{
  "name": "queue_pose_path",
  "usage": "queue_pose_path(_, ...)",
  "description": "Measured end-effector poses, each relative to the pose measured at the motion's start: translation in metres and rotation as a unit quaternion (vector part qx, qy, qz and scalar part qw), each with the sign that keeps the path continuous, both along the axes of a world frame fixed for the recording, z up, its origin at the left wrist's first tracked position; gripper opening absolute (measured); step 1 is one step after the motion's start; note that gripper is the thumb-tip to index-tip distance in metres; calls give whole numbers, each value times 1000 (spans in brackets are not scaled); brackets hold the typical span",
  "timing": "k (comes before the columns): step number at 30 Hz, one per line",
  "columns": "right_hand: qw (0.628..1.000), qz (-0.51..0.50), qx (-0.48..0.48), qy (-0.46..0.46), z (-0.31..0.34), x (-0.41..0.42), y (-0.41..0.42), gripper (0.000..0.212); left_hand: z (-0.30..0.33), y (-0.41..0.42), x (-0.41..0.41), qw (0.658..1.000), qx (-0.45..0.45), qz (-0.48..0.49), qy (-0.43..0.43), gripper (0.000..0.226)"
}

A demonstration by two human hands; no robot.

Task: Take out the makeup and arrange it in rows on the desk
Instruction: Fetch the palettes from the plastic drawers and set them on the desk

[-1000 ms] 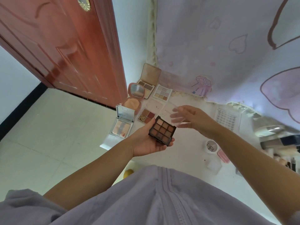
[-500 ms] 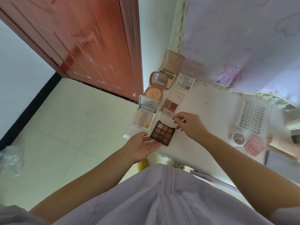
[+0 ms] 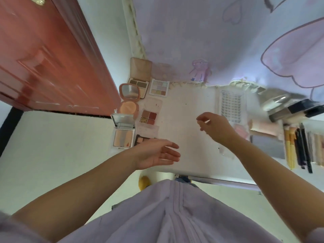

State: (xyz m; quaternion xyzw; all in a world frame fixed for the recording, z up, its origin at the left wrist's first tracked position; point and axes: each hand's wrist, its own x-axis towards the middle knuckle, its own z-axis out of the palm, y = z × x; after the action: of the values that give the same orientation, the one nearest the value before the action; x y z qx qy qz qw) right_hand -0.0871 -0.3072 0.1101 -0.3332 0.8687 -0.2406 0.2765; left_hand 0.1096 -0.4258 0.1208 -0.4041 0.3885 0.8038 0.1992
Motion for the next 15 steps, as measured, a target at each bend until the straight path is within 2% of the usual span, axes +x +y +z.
queue_pose_path(2,998,-22,53,40,-1,-28,27,20,-4,19,-44,996,-75,-49,27,21)
queue_pose_path(4,984,4,161,72,-9,-48,45,27,-15,41,-85,974,-191,-117,40,25)
queue_pose_path(7,940,134,280,142,-29,-57,54,38,-36,68,-129,902,-359,-236,47,40)
queue_pose_path(9,932,142,299,146,-40,-55,51,50,-48,80,-143,863,-419,-277,54,35)
queue_pose_path(11,929,130,307,159,-46,-53,45,52,-55,84,-148,849,-444,-280,57,28)
queue_pose_path(13,943,112,274,152,-43,-54,41,50,-59,85,-145,855,-445,-260,63,40)
queue_pose_path(15,974,83,205,50,-30,-59,37,46,-55,82,-136,850,-468,-230,76,61)
